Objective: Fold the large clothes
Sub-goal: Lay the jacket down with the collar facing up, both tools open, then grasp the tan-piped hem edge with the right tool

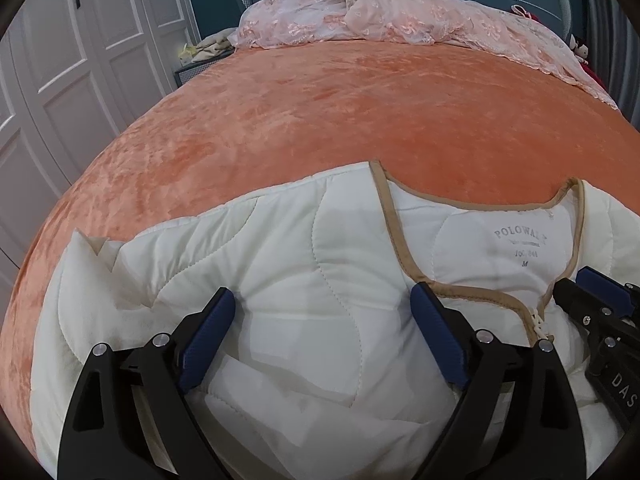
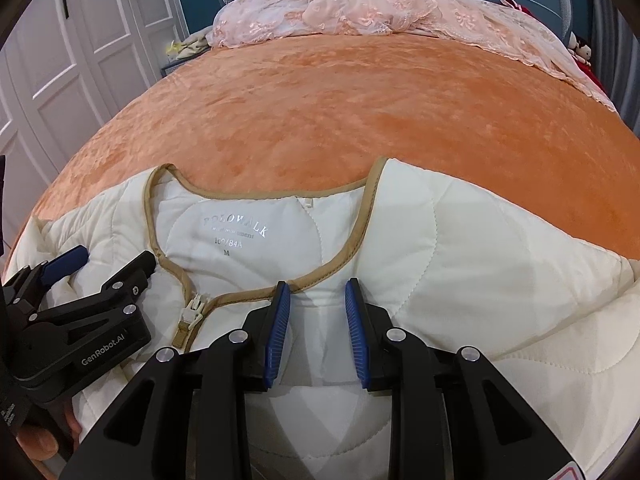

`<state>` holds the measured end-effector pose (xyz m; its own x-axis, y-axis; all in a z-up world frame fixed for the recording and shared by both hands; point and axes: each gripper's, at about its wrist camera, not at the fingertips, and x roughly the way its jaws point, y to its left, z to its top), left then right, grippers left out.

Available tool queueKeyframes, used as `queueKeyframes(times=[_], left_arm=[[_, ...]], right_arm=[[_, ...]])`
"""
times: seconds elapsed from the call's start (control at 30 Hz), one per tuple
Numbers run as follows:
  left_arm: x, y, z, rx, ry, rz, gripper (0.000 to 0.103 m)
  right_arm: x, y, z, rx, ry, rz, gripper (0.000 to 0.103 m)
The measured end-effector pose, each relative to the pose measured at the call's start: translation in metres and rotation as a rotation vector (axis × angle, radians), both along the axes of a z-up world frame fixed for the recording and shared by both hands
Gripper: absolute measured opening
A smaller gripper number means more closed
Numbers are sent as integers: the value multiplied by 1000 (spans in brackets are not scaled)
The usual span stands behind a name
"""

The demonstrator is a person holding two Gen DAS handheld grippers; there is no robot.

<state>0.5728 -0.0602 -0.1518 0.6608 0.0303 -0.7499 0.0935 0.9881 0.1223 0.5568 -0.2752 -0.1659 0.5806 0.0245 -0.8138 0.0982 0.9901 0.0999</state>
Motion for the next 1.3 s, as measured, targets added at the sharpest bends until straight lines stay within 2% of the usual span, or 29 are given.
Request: queueKeyframes(times=[0.2, 0.27, 0.3, 0.37, 0.43, 0.47, 0.53, 0.57, 0.63, 0.67, 0.7, 0.73, 0.77, 0.83, 0.9, 0.97, 1.03, 1.1, 1.17, 1.23, 1.27, 1.3], left_arm=[[0, 0, -1, -3, -17, 3, 88], [0, 1, -1, -4, -20, 4, 88], [0, 1, -2, -3, -18, 4, 88], [0, 1, -1, -1, -12, 8, 88], [-3, 2, 1, 8, -5, 20, 89], [-5, 4, 4, 13, -1, 30, 89], [-13, 14, 15, -5, 4, 55, 88], [-22, 25, 25, -45, 1, 84, 87], [-44, 46, 44, -161, -2, 90, 87], [-59, 58, 53, -192, 11, 82, 87], [-72, 66, 58, -188, 26, 65, 87], [-83, 70, 61, -178, 35, 48, 87], [-99, 75, 63, -138, 40, 24, 87], [-123, 80, 62, -39, 44, 1, 87], [-137, 84, 57, 13, 65, -9, 87], [-152, 89, 50, 34, 82, -10, 87], [-163, 95, 46, 23, 93, 0, 87], [-167, 99, 46, 7, 101, 7, 87], [-169, 100, 45, 1, 108, 13, 87], [-170, 99, 45, -1, 115, 20, 87], [-170, 98, 45, -1, 120, 25, 87], [-170, 98, 46, -2, 123, 29, 87]], right_arm=[[0, -1, 1, -3, -9, -5, 24], [-2, 0, 5, -37, -14, -26, 23], [-4, 0, 8, -60, -17, -48, 19], [-11, -6, 17, -102, -30, -126, 14], [-30, -23, 35, -142, -69, -270, 19], [-47, -33, 50, -134, -102, -312, 26], [-73, -39, 71, -96, -132, -268, 26], [-89, -39, 82, -69, -145, -215, 29], [-138, -37, 104, -6, -181, -60, 50], [-153, -35, 109, 8, -189, -15, 66], [-176, -31, 112, 2, -187, 44, 71], [-192, -26, 112, -34, -169, 74, 71], [-210, -18, 111, -102, -140, 103, 71], [-231, -10, 112, -184, -150, 110, 70], [-247, -11, 113, -256, -150, 66, 70], [-256, -23, 111, -200, -84, 10, 70], [-274, -40, 100, 4, -8, -30, 71], [-282, -44, 85, 86, 48, -44, 71], [-285, -40, 70, 112, 92, -41, 70], [-279, -39, 62, 168, 110, -40, 52], [-275, -39, 62, 174, 115, -48, 20], [-269, -39, 65, 173, 114, -58, 6]])
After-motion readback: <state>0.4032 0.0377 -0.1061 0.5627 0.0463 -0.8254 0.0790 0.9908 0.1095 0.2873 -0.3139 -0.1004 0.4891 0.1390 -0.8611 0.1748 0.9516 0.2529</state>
